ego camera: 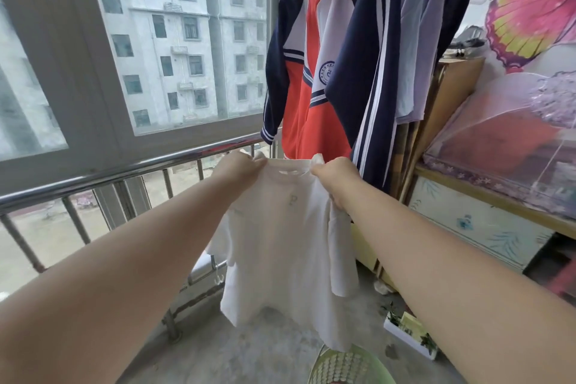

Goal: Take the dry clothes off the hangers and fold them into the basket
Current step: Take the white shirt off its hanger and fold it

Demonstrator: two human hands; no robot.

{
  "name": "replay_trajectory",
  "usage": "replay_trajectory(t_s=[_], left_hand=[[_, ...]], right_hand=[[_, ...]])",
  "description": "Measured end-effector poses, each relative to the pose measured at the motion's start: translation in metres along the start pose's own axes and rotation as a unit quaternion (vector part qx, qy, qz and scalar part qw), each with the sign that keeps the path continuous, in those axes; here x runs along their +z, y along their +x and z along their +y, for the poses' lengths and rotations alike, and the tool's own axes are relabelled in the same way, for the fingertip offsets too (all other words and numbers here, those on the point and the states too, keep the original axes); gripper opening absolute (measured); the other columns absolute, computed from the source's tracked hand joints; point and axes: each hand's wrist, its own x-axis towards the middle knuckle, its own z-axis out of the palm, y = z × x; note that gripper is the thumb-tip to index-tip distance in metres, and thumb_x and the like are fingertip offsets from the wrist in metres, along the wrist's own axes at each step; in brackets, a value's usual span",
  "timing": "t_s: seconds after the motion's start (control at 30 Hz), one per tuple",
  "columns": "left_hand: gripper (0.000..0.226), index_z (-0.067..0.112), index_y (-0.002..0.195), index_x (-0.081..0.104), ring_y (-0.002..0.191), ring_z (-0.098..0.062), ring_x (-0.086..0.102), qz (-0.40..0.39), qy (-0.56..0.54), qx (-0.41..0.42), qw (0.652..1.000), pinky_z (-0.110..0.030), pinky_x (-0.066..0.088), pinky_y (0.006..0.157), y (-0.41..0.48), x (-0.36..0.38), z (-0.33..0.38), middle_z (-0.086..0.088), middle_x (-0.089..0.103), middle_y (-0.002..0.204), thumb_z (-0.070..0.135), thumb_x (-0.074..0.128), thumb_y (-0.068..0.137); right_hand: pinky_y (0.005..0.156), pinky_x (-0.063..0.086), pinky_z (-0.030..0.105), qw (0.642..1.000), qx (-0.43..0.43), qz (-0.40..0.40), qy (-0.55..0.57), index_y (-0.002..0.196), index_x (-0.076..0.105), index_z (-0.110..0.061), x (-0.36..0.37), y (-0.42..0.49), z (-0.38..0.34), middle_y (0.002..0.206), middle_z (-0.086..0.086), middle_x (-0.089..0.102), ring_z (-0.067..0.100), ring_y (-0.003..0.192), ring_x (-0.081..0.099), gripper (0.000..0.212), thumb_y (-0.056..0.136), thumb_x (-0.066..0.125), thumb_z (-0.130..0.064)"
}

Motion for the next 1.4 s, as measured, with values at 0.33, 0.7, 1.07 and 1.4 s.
replay_trajectory(t_s=[0.33,0.7,1.07,1.4], left_hand=[[0.026,0.017,0.073,0.064,0.055,-0.014,0.048,-0.113,-0.172,0.005,0.978,-0.023,0.038,0.051,-0.017,0.024,0.004,-0.002,0.056,0.065,0.034,0.055,0.092],[0.018,0.017,0.066,0.067,0.070,-0.024,0.055,-0.168,-0.179,0.027,0.969,-0.035,0.047,0.066,-0.024,0.019,-0.015,-0.007,0.060,0.067,0.009,0.058,0.052],[0.032,0.029,0.085,0.073,0.075,-0.016,0.061,-0.172,-0.077,0.132,0.973,-0.027,0.050,0.069,-0.028,0.004,-0.023,0.000,0.070,0.085,0.010,0.055,0.068],[0.040,0.017,0.087,0.068,0.082,-0.026,0.058,-0.028,0.019,0.143,0.989,-0.027,0.038,0.061,-0.025,0.006,-0.039,-0.007,0.064,0.082,-0.007,0.038,0.075]], right_hand=[[0.071,0.055,0.038,0.953,-0.054,-0.244,0.172,0.110,0.059,0.001,0.027,-0.034,0.008,0.091,0.013,0.062,0.025,0.080,0.062,0.020,0.094,0.049,-0.005],[0.082,0.058,0.046,0.930,-0.080,-0.302,0.195,0.103,0.063,-0.015,0.025,-0.038,0.020,0.092,0.020,0.064,0.029,0.075,0.066,0.053,0.079,0.031,0.021],[0.074,0.045,0.034,0.947,-0.247,-0.181,-0.097,0.092,0.064,-0.002,0.012,-0.017,0.025,0.087,0.008,0.061,0.023,0.088,0.056,0.029,0.074,0.079,-0.018],[0.082,0.051,0.044,0.948,-0.290,-0.128,-0.041,0.094,0.071,-0.002,-0.005,-0.017,0.007,0.092,0.021,0.070,0.024,0.080,0.062,0.028,0.078,0.077,-0.023]])
